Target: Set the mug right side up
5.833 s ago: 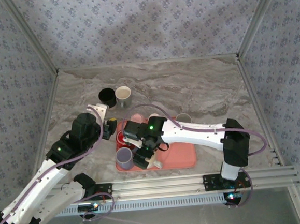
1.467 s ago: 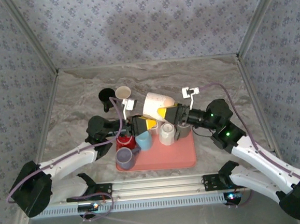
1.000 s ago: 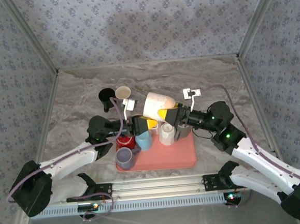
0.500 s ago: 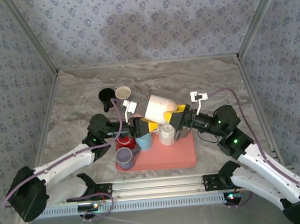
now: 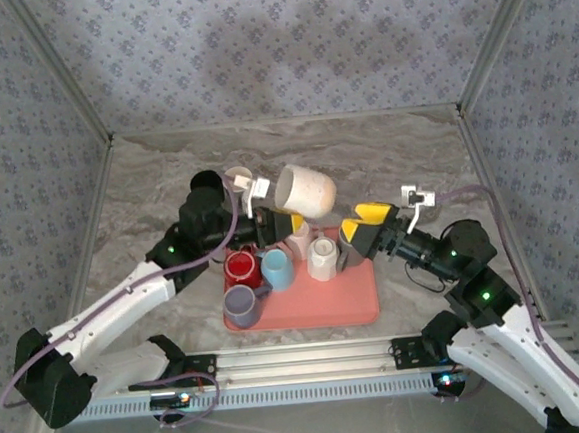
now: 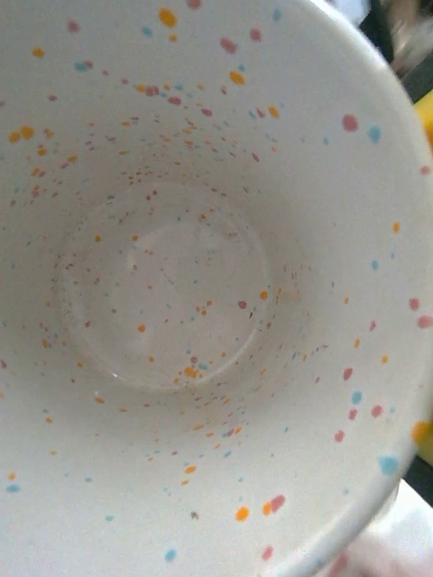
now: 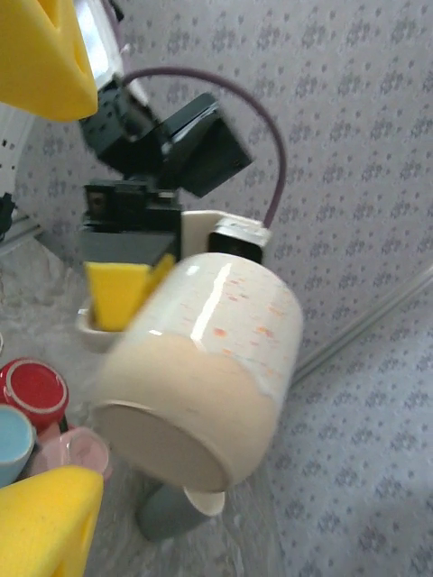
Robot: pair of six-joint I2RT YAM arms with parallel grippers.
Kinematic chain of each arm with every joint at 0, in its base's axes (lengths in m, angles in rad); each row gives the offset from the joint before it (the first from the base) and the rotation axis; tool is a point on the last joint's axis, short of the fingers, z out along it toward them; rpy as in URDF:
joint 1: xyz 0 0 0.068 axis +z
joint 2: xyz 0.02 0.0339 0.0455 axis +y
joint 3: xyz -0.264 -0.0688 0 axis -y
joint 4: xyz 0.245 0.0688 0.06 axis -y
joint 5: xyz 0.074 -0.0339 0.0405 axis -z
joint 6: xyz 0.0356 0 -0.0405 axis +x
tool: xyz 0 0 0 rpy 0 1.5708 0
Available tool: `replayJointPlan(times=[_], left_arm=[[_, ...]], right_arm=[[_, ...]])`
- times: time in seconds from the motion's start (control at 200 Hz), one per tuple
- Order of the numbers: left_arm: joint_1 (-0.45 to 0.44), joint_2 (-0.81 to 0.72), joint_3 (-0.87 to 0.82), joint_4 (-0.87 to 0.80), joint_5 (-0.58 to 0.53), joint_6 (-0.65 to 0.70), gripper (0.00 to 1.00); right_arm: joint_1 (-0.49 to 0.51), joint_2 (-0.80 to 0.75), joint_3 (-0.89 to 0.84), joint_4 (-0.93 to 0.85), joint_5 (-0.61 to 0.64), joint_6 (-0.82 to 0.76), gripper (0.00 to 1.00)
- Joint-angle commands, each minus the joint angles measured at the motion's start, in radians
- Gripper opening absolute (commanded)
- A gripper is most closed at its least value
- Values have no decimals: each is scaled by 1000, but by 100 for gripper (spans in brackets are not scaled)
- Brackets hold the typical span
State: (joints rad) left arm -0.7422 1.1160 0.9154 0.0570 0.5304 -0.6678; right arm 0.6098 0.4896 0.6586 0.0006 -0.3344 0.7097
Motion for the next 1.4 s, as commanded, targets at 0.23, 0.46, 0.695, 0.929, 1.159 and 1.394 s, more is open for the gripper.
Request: replayJointPlan(times=[0.23, 0.46, 0.695, 0.929, 1.159, 1.394], left_arm=[[11, 356, 472, -481, -576, 338, 0], [2, 620, 678, -622, -854, 357, 0], [1, 727, 691, -596, -897, 320, 0], [14, 789, 700, -590, -885, 273, 0], [48, 836, 704, -599, -856, 217, 0], [50, 861, 700, -615, -884, 185, 0]], right_arm=[[-5, -31, 95, -307, 159, -143, 100], [-5, -25, 105, -341, 155, -147, 100], [-5, -8, 95, -358, 152, -147, 100], [-5, 27, 84, -341, 151, -143, 100], [-5, 58, 70, -311, 150, -137, 100], [-5, 65, 65, -304, 156, -136, 100]])
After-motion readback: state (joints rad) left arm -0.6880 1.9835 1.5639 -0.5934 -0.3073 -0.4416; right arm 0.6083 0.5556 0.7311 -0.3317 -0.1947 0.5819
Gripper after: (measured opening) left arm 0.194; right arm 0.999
